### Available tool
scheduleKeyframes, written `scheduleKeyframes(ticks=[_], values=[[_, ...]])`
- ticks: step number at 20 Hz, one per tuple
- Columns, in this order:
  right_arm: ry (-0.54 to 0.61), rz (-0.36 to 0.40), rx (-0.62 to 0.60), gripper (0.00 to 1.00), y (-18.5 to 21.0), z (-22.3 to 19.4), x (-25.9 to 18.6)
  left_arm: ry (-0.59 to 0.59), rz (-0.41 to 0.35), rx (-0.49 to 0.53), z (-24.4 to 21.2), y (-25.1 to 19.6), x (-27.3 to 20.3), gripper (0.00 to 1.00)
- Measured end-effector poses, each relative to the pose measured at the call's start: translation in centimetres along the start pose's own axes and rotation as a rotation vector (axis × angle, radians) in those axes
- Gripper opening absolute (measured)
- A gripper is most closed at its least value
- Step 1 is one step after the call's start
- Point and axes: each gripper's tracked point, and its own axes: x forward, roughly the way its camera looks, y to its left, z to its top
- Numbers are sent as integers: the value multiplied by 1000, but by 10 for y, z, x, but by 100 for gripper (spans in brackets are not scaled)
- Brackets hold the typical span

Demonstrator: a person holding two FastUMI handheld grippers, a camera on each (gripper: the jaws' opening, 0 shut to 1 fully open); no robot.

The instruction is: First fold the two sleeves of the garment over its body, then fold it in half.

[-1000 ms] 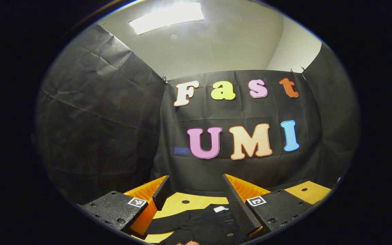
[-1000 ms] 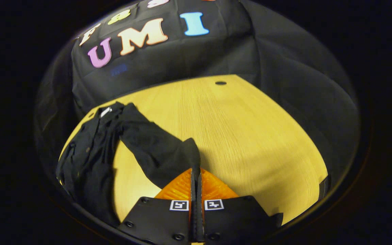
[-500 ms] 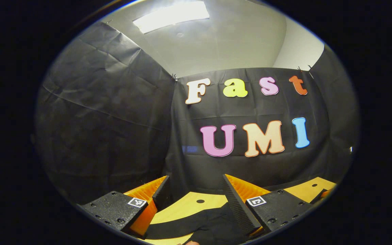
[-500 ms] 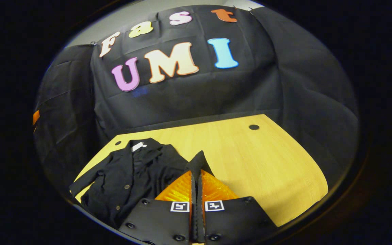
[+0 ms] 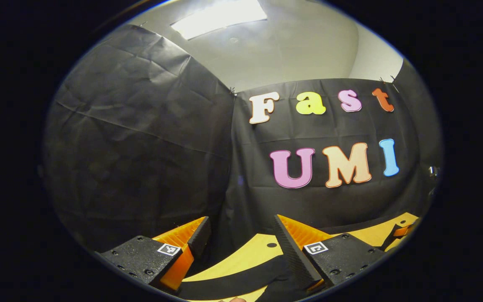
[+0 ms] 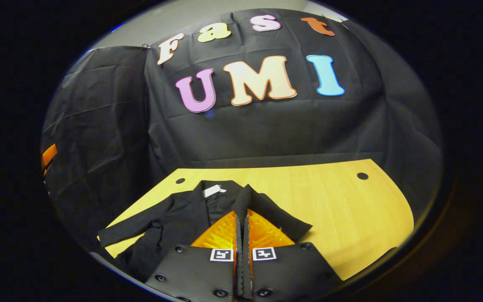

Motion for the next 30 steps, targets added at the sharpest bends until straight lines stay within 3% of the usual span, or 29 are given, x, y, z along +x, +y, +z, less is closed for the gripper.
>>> scheduleKeyframes(ticks=[9, 16, 27, 30], values=[[5, 89, -31, 2, 85, 13, 47, 69, 60, 4, -28, 63, 14, 92], [9, 133, -78, 2, 149, 9, 83, 117, 62, 25, -53, 96, 35, 92], [85, 159, -18, 4, 207, -11, 132, 245, 100, 28, -112, 152, 42, 92], [39, 161, -14, 76, 213, -1, 134, 319, 108, 8, -139, 157, 40, 91]])
